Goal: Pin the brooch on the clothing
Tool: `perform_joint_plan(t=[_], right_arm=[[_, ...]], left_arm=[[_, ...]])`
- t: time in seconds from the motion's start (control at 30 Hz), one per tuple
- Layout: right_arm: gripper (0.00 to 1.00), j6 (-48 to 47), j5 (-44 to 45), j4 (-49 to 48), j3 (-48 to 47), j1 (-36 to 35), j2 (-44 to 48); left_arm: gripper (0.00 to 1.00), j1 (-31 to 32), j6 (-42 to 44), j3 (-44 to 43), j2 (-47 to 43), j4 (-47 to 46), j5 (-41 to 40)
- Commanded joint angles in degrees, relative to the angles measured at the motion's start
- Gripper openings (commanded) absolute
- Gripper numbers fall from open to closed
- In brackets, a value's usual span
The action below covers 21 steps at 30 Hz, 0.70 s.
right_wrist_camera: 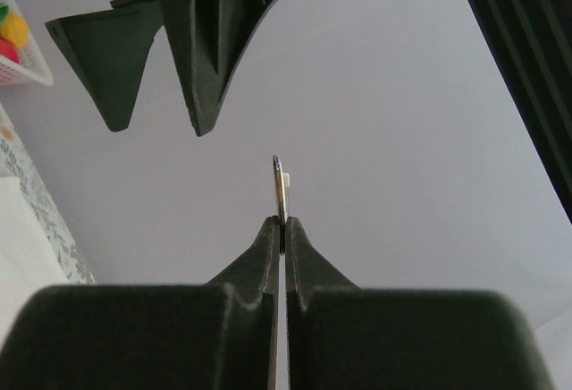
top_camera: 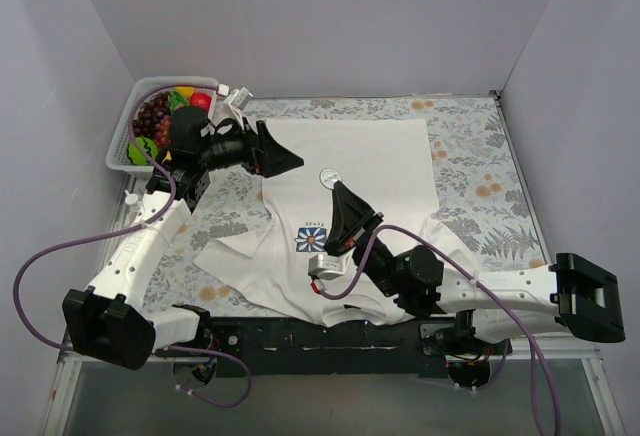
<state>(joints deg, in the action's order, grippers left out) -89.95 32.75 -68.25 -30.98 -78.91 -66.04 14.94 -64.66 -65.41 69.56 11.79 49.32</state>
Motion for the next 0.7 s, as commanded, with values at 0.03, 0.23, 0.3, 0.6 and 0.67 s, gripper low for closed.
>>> perform_joint_plan(t=[0.03,0.23,0.3,0.6,0.67], right_arm=[[0.01,0.6,-5.0,4.4,-2.0,2.4,-1.0],[0.01,-1.5,-7.3,-0.6,1.2,5.0,-3.6],[0.01,-3.4,-6.5,-4.3,2.5,5.3,-5.8],[0.01,-8.7,-5.6,-10.7,7.5,7.0,-9.5],[0.01,-11.3,-5.7,-16.6,7.9,7.4,-11.5]], left_arm=[[0.98,-0.3,0.4,-6.0,0.8,1.3,4.1],[0.98,-0.3,-0.9,-7.6,3.7,-2.4,8.9],[0.97,-0.4,-2.2,-7.5,5.0,-3.6,11.0],[0.93,-0.4,0.4,-5.0,8.1,-0.2,12.8],[0.93,-0.4,0.2,-4.3,8.0,-0.1,11.5]])
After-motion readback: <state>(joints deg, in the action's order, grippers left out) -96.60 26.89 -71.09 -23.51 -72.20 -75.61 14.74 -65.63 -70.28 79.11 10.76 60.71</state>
